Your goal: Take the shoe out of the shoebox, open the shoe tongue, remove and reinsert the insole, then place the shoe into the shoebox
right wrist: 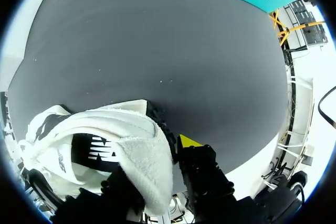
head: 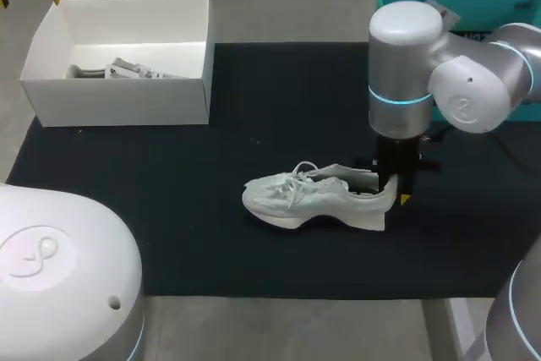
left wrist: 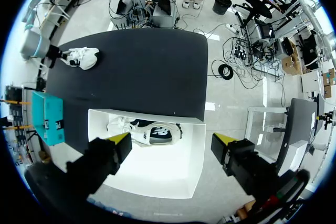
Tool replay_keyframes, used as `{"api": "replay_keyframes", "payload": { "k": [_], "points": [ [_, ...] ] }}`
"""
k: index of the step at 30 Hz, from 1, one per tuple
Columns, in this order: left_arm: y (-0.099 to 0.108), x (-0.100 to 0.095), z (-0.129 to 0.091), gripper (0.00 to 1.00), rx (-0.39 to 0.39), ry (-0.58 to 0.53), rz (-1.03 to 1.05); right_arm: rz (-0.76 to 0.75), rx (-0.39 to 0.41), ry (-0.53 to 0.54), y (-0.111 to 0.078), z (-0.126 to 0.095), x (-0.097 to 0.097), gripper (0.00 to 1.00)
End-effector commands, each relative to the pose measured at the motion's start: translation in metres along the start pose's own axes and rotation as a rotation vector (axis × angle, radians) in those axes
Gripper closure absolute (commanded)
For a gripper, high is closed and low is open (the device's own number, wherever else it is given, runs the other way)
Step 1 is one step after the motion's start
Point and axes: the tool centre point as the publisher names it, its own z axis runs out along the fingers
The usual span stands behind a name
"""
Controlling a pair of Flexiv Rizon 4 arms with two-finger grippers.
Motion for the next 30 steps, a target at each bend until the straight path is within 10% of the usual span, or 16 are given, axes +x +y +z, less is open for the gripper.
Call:
{"api": "replay_keyframes", "payload": {
  "k": [1, 14, 23, 30],
  "points": [
    [0.0, 0.0, 0.0, 0.0, -0.001, 0.002, 0.001, 0.006, -0.007, -0.014, -0.001, -0.008, 0.0, 0.0],
    [0.0, 0.0, 0.0, 0.0, -0.001, 0.002, 0.001, -0.194, -0.148, 0.172, -0.025, -0.099, 0.004, 0.0],
    [0.0, 0.0, 0.0, 0.0, -0.001, 0.002, 0.001, -0.879, -0.238, 0.479, -0.038, -0.142, 0.009, 0.0],
    [0.0, 0.0, 0.0, 0.0, -0.001, 0.002, 0.001, -1.358, -0.22, 0.498, -0.044, -0.155, 0.011, 0.0]
  ]
}}
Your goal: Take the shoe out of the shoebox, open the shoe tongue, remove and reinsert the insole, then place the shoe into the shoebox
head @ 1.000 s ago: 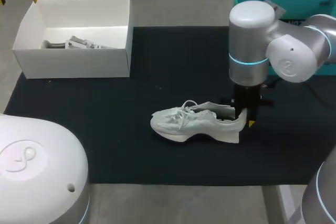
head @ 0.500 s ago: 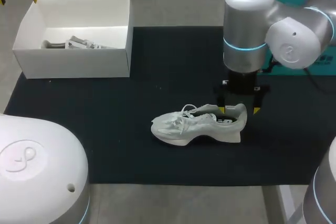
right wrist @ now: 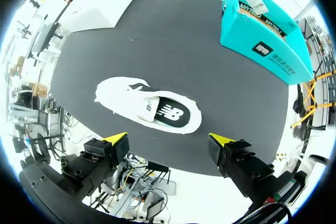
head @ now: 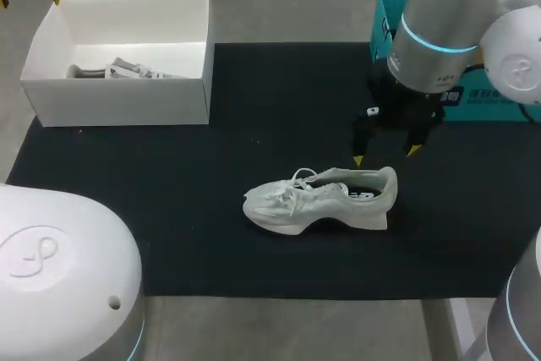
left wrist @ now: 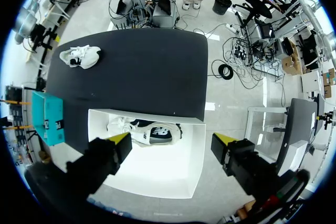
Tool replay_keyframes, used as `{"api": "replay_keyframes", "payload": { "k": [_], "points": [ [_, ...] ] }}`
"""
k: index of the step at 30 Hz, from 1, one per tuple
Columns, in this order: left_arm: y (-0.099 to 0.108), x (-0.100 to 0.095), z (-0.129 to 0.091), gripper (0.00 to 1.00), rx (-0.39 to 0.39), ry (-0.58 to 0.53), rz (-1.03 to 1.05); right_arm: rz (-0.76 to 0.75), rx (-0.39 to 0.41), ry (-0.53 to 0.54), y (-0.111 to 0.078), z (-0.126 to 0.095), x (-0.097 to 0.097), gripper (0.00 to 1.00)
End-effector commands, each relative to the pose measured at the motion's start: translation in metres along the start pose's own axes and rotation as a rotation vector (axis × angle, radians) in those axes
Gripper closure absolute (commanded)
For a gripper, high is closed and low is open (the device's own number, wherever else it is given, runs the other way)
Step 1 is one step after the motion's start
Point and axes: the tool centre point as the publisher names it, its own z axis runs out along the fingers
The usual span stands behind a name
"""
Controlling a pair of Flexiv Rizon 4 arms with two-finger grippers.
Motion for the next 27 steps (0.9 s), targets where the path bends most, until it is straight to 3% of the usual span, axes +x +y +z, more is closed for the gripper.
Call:
{"api": "replay_keyframes", "payload": {
  "k": [1, 7, 27],
  "points": [
    [0.0, 0.0, 0.0, 0.0, -0.001, 0.002, 0.001, -0.845, -0.022, 0.326, -0.009, -0.006, -0.004, 0.0],
    [0.0, 0.0, 0.0, 0.0, -0.001, 0.002, 0.001, -1.2, -0.016, 0.433, -0.011, -0.013, -0.016, 0.0],
    [0.0, 0.0, 0.0, 0.0, -0.001, 0.002, 0.001, -1.209, -0.016, 0.436, -0.011, -0.013, -0.016, 0.0]
  ]
}}
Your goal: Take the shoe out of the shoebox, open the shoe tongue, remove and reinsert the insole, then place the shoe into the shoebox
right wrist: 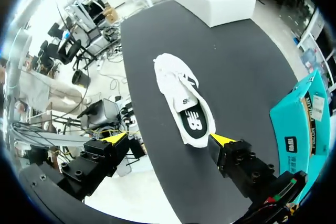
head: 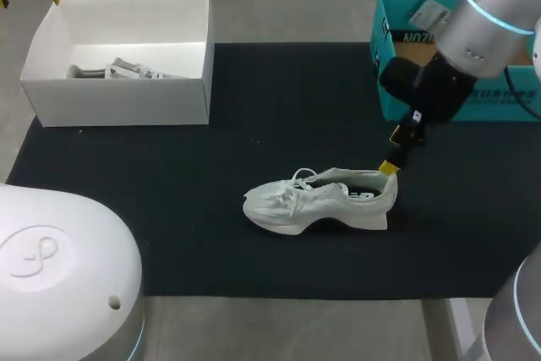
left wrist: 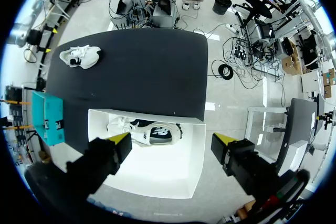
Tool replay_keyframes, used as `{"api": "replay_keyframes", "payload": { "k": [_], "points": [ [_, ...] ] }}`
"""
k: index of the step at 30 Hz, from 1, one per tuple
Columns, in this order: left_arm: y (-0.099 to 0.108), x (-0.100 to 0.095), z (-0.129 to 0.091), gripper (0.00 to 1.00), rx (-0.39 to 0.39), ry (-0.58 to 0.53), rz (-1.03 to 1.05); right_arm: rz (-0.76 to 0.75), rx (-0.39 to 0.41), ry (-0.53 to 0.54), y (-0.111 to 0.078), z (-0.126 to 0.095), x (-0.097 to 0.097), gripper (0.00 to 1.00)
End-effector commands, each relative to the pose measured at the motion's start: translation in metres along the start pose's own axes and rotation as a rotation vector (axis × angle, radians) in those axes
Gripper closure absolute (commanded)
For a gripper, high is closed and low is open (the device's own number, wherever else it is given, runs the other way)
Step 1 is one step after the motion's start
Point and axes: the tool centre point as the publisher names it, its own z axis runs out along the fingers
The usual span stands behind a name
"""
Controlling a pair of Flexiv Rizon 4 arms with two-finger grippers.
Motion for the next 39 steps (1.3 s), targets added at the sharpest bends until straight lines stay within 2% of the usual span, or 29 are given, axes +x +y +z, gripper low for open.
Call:
{"api": "replay_keyframes", "payload": {
  "k": [1, 3, 4, 5, 8, 11, 12, 31, 34, 36, 39],
  "points": [
    [0.0, 0.0, 0.0, 0.0, -0.001, 0.002, 0.001, -0.408, -0.015, 0.087, -0.002, 0.002, -0.008, 0.0],
    [0.0, 0.0, 0.0, 0.0, -0.001, 0.002, 0.001, -0.468, -0.001, -0.072, -0.008, 0.003, -0.015, 0.0],
    [0.0, 0.0, 0.0, 0.0, -0.001, 0.002, 0.001, -0.474, 0.007, -0.098, -0.009, 0.003, -0.018, 0.0],
    [0.0, 0.0, 0.0, 0.0, -0.001, 0.002, 0.001, -0.509, -0.012, -0.179, -0.014, 0.005, -0.024, 0.0],
    [0.0, 0.0, 0.0, 0.0, -0.001, 0.002, 0.001, -0.514, -0.067, -0.252, -0.025, 0.009, -0.041, 0.0],
    [0.0, 0.0, 0.0, 0.0, -0.001, 0.002, 0.001, -0.496, -0.106, -0.249, -0.034, 0.012, -0.054, 0.0],
    [0.0, 0.0, 0.0, 0.0, -0.001, 0.002, 0.001, -0.487, -0.105, -0.217, -0.036, 0.011, -0.057, 0.0],
    [0.0, 0.0, 0.0, 0.0, -0.001, 0.002, 0.001, -0.487, -0.105, -0.217, -0.036, 0.011, -0.057, 0.0],
    [0.0, 0.0, 0.0, 0.0, -0.001, 0.002, 0.001, -0.414, -0.23, -0.243, -0.042, 0.027, -0.067, 0.0],
    [0.0, 0.0, 0.0, 0.0, -0.001, 0.002, 0.001, -0.392, -0.225, -0.242, -0.048, 0.036, -0.072, 0.0],
    [0.0, 0.0, 0.0, 0.0, -0.001, 0.002, 0.001, -0.365, -0.268, -0.223, -0.057, 0.051, -0.076, 0.0]
  ]
}}
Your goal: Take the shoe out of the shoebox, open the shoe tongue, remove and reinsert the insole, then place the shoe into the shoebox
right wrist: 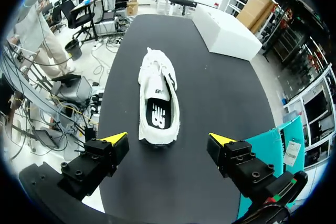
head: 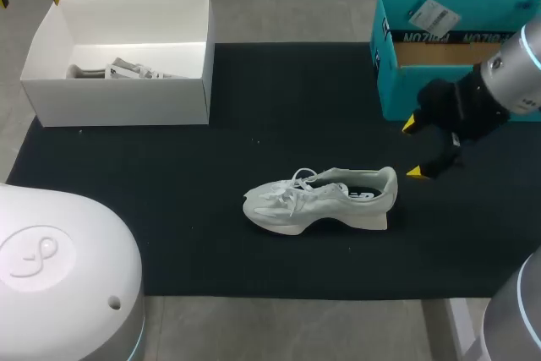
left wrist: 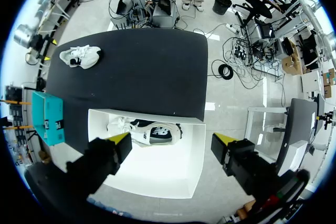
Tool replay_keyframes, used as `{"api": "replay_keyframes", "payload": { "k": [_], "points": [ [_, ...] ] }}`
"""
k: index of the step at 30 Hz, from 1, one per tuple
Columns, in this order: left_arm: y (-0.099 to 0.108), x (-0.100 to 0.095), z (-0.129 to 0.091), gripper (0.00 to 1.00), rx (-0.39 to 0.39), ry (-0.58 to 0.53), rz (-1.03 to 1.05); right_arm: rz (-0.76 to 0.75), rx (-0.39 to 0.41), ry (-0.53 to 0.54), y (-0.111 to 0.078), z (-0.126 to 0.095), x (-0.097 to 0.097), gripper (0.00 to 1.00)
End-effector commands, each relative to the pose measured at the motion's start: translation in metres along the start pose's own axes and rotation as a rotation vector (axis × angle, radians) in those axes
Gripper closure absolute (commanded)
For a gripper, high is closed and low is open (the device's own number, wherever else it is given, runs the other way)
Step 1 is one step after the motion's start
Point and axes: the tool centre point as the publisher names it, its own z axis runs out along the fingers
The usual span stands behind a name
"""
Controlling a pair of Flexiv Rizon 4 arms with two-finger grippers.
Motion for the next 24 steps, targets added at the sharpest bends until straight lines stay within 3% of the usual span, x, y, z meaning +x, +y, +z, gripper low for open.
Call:
{"api": "replay_keyframes", "payload": {
  "k": [1, 14, 24],
  "points": [
    [0.0, 0.0, 0.0, 0.0, -0.001, 0.002, 0.001, 0.017, -0.085, -0.013, -0.024, 0.028, 0.008, 0.0],
    [0.0, 0.0, 0.0, 0.0, -0.001, 0.002, 0.001, 0.111, -0.217, -0.018, -0.058, 0.079, 0.022, 0.0],
    [0.0, 0.0, 0.0, 0.0, -0.001, 0.002, 0.001, 0.119, -0.291, 0.011, -0.056, 0.112, 0.015, 0.0]
  ]
}}
